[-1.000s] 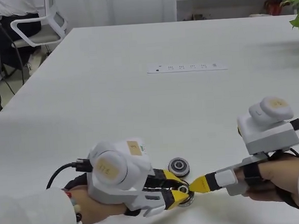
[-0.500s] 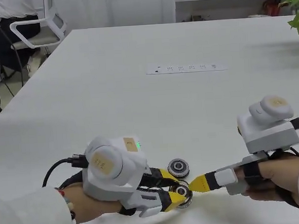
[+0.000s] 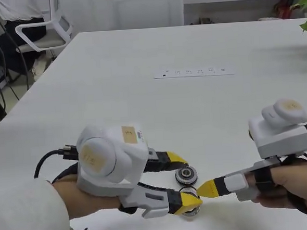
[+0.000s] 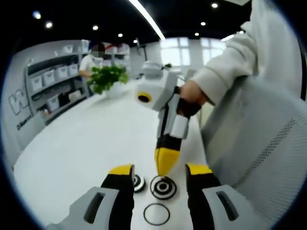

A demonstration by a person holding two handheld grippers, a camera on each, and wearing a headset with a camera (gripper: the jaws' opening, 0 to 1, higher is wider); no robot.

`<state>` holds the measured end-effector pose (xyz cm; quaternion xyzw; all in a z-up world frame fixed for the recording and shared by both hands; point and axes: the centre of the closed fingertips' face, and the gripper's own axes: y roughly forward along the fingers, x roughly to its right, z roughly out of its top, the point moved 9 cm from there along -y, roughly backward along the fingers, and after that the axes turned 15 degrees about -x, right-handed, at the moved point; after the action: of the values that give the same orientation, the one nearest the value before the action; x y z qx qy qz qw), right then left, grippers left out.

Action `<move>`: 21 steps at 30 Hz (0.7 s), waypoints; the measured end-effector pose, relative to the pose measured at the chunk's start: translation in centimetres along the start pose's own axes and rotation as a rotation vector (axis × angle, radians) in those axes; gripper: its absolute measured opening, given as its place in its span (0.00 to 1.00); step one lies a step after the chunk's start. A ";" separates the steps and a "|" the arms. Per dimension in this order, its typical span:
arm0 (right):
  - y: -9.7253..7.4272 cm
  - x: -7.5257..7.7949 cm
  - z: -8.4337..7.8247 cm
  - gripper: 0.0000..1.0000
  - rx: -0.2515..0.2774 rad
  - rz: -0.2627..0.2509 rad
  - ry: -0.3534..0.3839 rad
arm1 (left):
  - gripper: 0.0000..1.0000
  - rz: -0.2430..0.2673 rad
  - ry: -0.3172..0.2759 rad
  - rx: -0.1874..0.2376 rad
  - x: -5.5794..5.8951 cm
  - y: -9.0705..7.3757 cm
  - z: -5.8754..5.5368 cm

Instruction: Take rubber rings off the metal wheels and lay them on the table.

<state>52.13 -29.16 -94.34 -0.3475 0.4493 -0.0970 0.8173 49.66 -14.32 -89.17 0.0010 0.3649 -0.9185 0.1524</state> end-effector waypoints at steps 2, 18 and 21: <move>0.1 0.0 0.0 0.00 -0.003 0.002 0.000 | 0.49 -0.001 -0.004 0.017 -0.3 -1.1 0.8; -0.2 -0.6 0.2 0.00 0.028 0.036 -0.002 | 0.64 0.128 -0.043 0.078 0.5 -9.8 1.3; -0.3 -0.7 0.3 0.00 0.042 0.044 0.001 | 0.64 0.164 -0.076 0.088 1.0 -11.0 0.5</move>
<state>52.02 -28.95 -93.54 -0.3203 0.4552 -0.0883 0.8261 45.67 -7.38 -81.57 0.0028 0.3170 -0.9173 0.2408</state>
